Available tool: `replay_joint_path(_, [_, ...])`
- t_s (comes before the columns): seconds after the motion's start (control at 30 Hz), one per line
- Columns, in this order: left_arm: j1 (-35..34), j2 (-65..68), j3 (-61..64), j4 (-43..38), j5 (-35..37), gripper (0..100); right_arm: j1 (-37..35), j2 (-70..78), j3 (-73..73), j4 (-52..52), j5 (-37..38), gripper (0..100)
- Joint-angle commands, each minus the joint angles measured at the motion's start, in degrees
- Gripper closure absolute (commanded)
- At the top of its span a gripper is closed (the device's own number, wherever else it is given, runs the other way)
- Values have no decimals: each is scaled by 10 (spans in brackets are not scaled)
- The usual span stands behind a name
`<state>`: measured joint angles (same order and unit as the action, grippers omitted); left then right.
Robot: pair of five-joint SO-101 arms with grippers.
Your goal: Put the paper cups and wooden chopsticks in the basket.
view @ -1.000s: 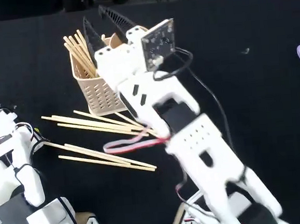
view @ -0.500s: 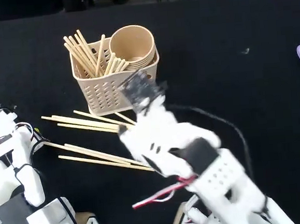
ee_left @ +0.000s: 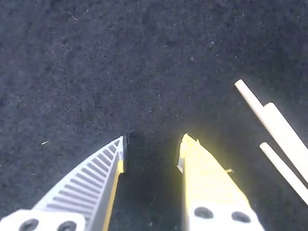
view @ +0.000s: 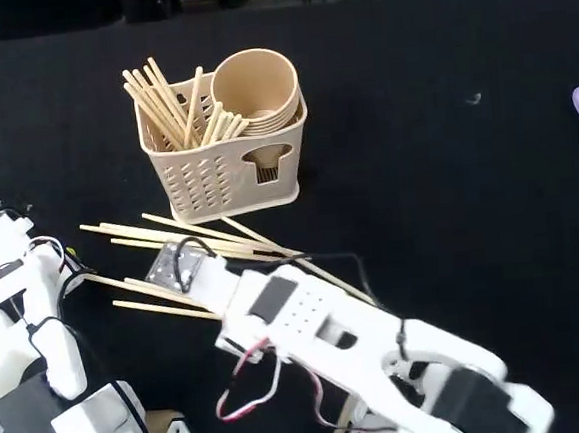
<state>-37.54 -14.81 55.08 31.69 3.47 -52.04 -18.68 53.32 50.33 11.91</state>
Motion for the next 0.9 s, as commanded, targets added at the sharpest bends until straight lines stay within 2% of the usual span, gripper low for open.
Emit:
replay_joint_path(0.0, [7,-6,-8,-1,-7,809,-4,62,-54,-13,9,721])
replay_joint_path(0.2, [7,-6,-8,-1,-7,809,-4,143,-87,-11,7,743])
replay_joint_path(0.37, [7,-6,-8,-1,-7,809,-4,138,-87,-20,9,991])
replay_joint_path(0.43, [7,-6,-8,-1,-7,809,-3,129,-80,-18,9,962])
replay_joint_path(0.6, [7,-6,-8,0,-7,809,-1,87,-62,-16,9,987])
replay_joint_path(0.8, [7,-6,-8,-1,-7,809,69,-19,-15,-16,11,988])
replay_joint_path(0.87, [7,-6,-8,-1,-7,809,95,-52,3,-16,32,988])
